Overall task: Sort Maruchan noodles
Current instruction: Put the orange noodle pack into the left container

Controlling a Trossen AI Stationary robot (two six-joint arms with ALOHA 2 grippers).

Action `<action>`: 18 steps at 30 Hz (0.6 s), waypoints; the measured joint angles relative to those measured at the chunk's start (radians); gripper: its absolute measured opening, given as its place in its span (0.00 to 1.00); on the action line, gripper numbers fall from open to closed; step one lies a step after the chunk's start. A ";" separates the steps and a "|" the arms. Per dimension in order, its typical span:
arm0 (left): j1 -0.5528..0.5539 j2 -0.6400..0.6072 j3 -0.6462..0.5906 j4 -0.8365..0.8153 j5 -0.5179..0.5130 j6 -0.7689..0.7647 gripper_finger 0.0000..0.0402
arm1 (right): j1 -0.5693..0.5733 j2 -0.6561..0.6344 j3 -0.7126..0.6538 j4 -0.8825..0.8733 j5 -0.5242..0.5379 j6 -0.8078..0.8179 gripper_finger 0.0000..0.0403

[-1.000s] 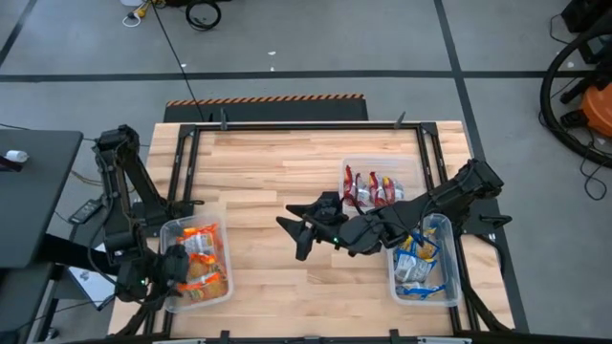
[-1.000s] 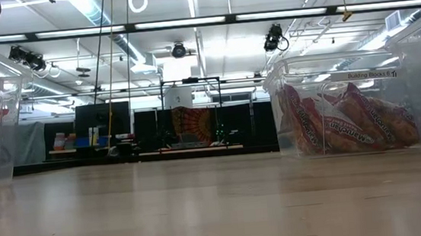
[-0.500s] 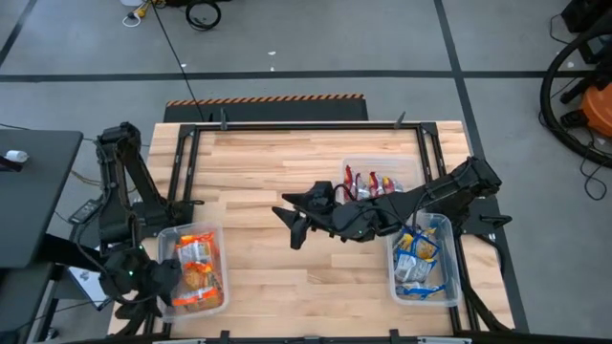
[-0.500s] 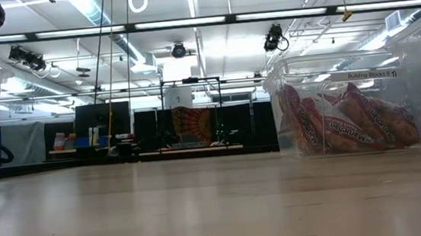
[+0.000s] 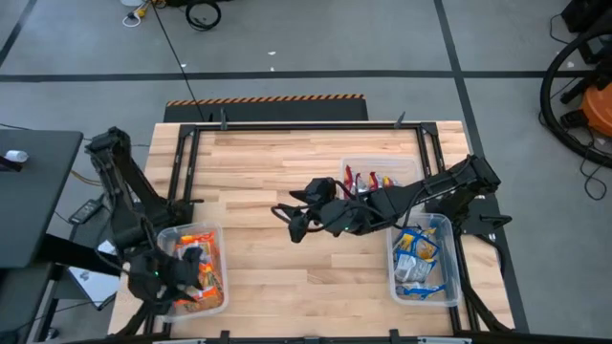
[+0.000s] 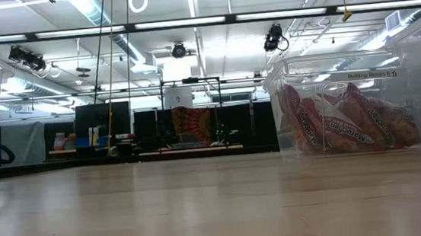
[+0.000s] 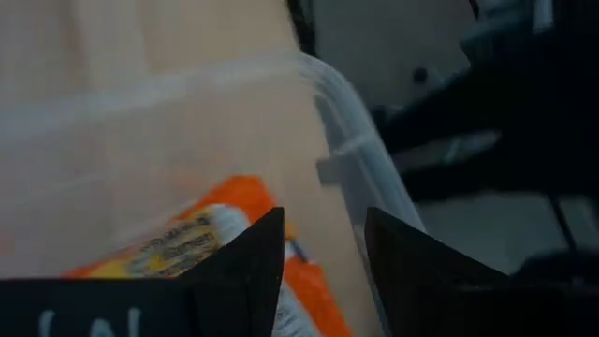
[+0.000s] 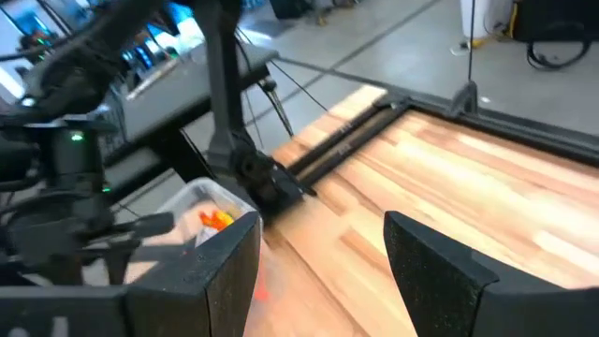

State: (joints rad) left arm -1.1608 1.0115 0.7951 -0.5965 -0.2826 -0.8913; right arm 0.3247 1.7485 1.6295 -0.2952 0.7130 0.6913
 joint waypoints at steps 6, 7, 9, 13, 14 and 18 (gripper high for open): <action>-0.006 0.127 0.000 0.032 0.134 0.039 0.39 | 0.000 0.000 0.000 -0.034 -0.008 0.050 0.58; -0.013 0.143 0.000 0.035 0.155 0.030 0.39 | 0.000 0.000 0.000 -0.033 -0.008 0.051 0.58; -0.030 0.164 0.000 0.057 0.206 0.001 0.39 | 0.002 0.000 0.000 -0.032 -0.008 0.051 0.58; -0.069 0.160 0.003 0.075 0.304 -0.097 0.39 | 0.003 0.000 0.000 -0.032 -0.008 0.051 0.58; -0.079 0.155 0.006 0.072 0.314 -0.121 0.39 | 0.003 0.000 0.000 -0.032 -0.008 0.051 0.58; -0.097 0.128 0.027 0.053 0.321 -0.179 0.39 | 0.003 -0.001 0.000 -0.032 -0.009 0.049 0.58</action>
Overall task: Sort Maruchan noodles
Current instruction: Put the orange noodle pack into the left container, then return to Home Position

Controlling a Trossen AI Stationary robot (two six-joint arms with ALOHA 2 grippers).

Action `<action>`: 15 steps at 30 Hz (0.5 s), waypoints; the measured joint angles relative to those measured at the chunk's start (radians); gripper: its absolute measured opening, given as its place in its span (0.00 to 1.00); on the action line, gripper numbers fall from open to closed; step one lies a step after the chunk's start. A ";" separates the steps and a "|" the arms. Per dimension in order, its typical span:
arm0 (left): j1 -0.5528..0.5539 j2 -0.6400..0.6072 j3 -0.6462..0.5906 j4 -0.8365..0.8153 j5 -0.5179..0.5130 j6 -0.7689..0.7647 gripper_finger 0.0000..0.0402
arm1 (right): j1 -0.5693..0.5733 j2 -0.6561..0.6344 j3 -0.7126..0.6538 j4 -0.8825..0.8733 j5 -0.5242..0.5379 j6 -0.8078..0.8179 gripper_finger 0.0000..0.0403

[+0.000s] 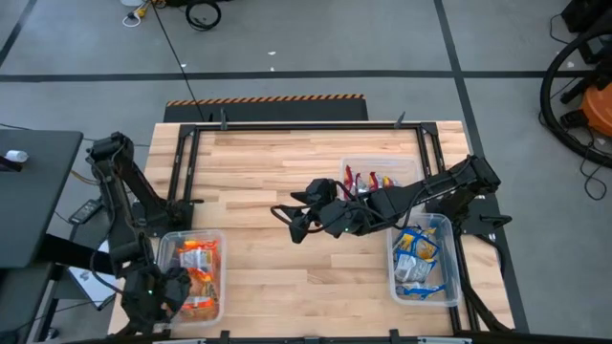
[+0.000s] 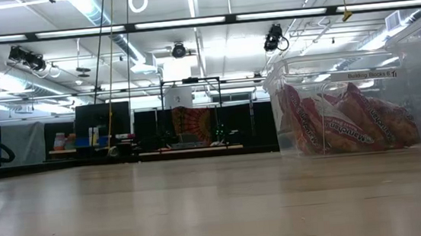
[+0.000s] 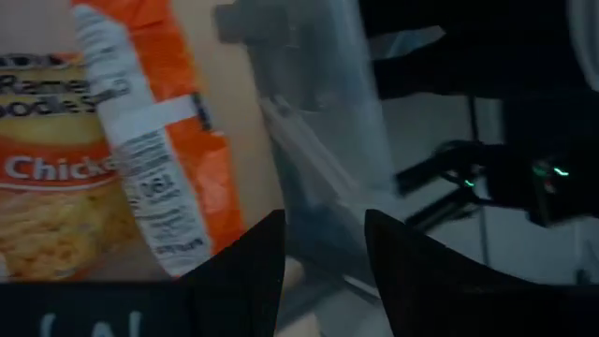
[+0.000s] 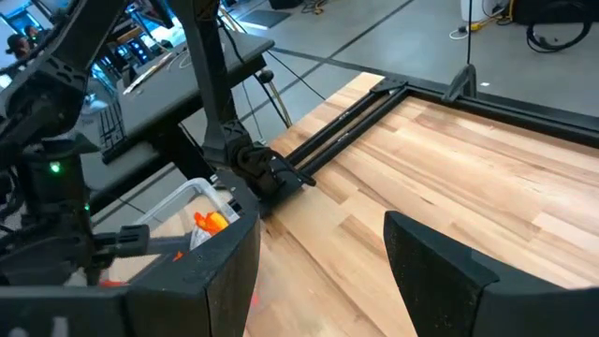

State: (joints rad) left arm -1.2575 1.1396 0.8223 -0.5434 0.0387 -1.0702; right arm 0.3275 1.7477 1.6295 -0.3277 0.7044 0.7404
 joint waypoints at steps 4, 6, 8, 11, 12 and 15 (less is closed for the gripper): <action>0.018 -0.038 0.026 0.002 -0.018 0.018 0.39 | 0.000 0.000 0.000 -0.003 -0.013 -0.022 0.58; 0.044 -0.064 0.037 -0.003 -0.083 0.041 0.39 | 0.000 0.000 0.000 -0.004 -0.042 -0.048 0.58; 0.077 -0.098 0.047 -0.005 -0.167 0.079 0.39 | 0.000 -0.001 0.000 -0.004 -0.072 -0.074 0.58; 0.150 -0.150 0.050 -0.006 -0.263 0.156 0.39 | -0.002 -0.008 0.000 -0.008 -0.132 -0.125 0.58; 0.181 -0.167 0.050 -0.007 -0.290 0.185 0.39 | -0.006 -0.010 0.000 -0.006 -0.160 -0.146 0.58; 0.298 -0.205 0.050 0.002 -0.332 0.285 0.39 | -0.021 -0.020 0.001 -0.027 -0.238 -0.200 0.55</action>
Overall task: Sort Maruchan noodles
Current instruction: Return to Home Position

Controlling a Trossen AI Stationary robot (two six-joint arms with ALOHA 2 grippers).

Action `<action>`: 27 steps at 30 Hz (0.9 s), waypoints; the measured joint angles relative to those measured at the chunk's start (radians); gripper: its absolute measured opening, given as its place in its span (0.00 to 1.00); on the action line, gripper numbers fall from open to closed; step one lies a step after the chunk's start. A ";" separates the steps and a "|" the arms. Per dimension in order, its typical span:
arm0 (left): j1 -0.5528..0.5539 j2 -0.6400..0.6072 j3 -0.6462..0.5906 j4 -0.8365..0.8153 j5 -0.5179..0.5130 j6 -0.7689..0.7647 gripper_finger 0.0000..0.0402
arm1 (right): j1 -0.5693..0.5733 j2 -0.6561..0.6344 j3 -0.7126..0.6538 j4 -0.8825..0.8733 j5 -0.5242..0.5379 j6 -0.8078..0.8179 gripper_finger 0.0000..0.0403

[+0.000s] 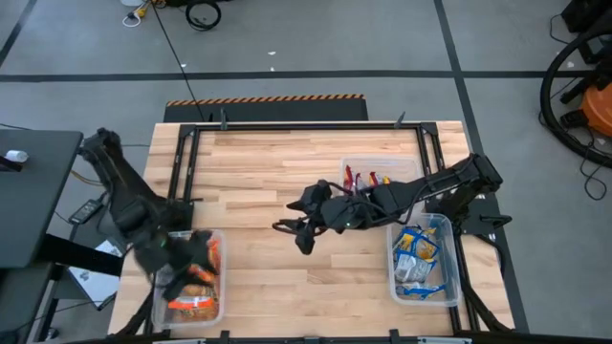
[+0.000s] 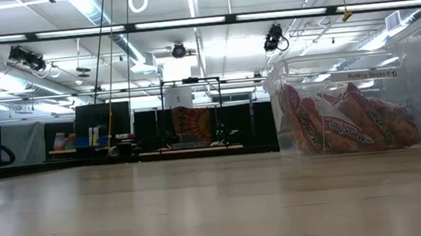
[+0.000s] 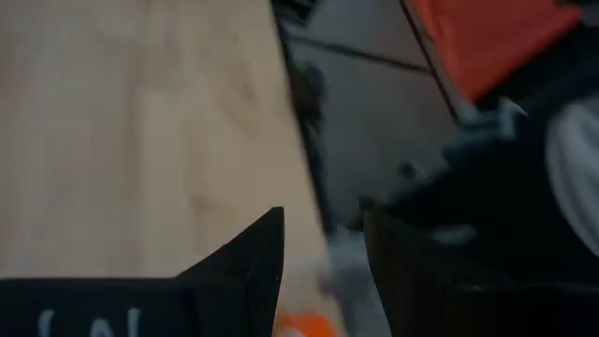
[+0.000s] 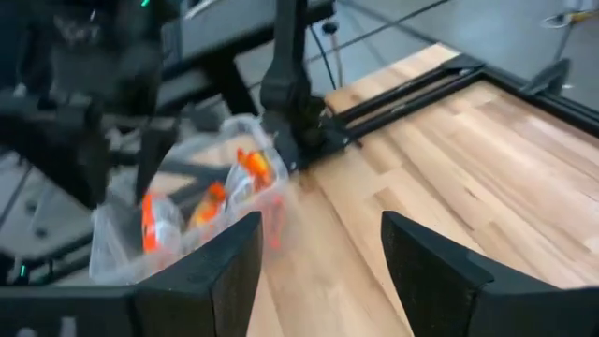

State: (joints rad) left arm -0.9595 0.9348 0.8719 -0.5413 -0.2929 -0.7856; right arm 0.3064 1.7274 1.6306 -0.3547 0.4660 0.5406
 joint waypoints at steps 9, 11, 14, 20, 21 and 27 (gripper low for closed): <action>0.432 -0.008 0.000 0.149 0.073 0.313 0.38 | -0.074 -0.009 0.000 -0.100 -0.154 -0.126 0.32; 0.508 -0.019 -0.001 0.203 0.138 0.359 0.36 | -0.079 -0.019 0.000 -0.098 -0.153 -0.175 0.25; 0.603 -0.035 0.000 0.247 0.159 0.413 0.29 | -0.080 -0.038 0.000 -0.117 -0.150 -0.231 0.13; 0.735 -0.072 -0.002 0.213 0.201 0.463 0.09 | -0.082 -0.110 -0.064 -0.126 -0.173 -0.283 0.03; 0.752 -0.080 -0.002 0.218 0.211 0.465 0.06 | -0.083 -0.133 -0.092 -0.116 -0.185 -0.283 0.04; 0.857 -0.124 -0.031 0.319 0.261 0.537 0.03 | -0.107 -0.289 -0.358 0.103 -0.314 -0.276 0.04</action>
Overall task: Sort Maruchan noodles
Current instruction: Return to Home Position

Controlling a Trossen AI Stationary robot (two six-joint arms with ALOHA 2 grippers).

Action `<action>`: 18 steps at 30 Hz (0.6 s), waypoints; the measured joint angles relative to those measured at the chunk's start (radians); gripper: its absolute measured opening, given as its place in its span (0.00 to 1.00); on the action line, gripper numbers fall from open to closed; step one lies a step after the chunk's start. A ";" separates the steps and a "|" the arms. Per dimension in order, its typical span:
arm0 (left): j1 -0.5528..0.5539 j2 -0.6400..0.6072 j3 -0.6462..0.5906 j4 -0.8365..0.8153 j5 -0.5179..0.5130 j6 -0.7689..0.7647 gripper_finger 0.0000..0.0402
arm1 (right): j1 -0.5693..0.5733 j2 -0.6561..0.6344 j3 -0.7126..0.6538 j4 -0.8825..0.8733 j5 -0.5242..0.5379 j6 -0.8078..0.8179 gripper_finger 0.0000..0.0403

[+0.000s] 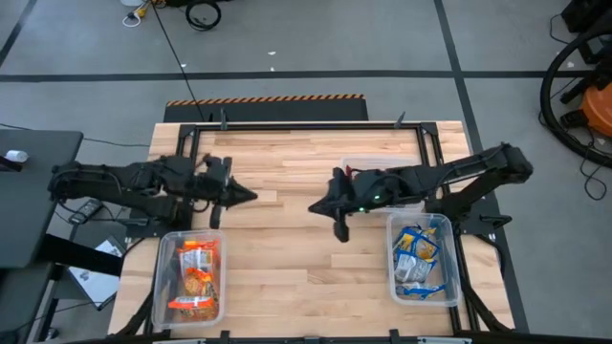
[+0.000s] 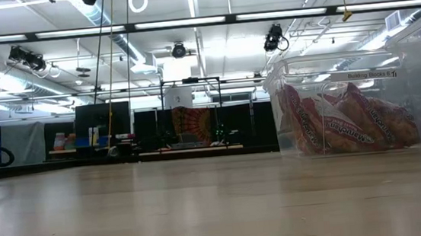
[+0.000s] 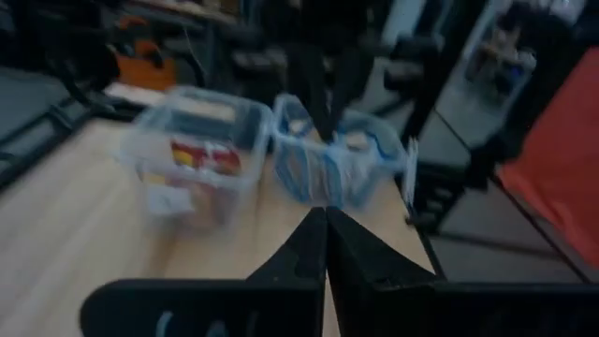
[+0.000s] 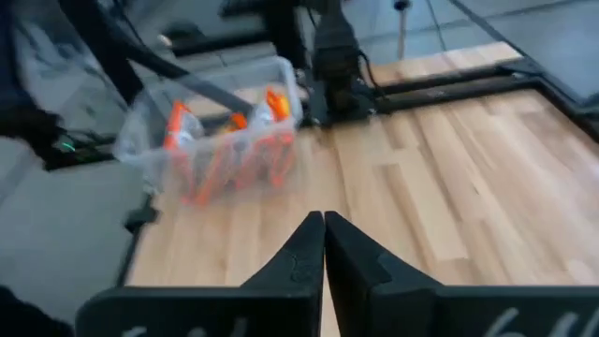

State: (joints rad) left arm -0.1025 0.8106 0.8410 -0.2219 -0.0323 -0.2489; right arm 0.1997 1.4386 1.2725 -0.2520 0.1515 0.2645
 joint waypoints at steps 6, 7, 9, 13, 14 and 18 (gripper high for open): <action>0.109 -0.078 -0.035 -0.007 0.002 -0.015 0.03 | -0.026 -0.152 -0.208 0.072 0.015 -0.006 0.02; 0.118 -0.099 -0.035 -0.037 -0.013 -0.031 0.03 | -0.031 -0.172 -0.229 0.053 0.031 -0.025 0.03; 0.130 -0.136 -0.035 -0.070 -0.052 -0.056 0.03 | -0.037 -0.209 -0.260 0.014 0.043 -0.028 0.06; 0.135 -0.174 -0.035 -0.065 -0.086 -0.054 0.03 | -0.036 -0.265 -0.311 0.012 0.005 0.009 0.09; 0.135 -0.178 -0.035 -0.062 -0.087 -0.054 0.03 | -0.030 -0.269 -0.320 0.029 0.000 0.006 0.09; 0.135 -0.189 -0.034 -0.011 -0.099 -0.174 0.03 | -0.010 -0.262 -0.332 0.126 -0.020 -0.059 0.10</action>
State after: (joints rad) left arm 0.0322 0.6217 0.8072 -0.2332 -0.1309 -0.4226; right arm 0.1899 1.1768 0.9405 -0.1260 0.1317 0.2053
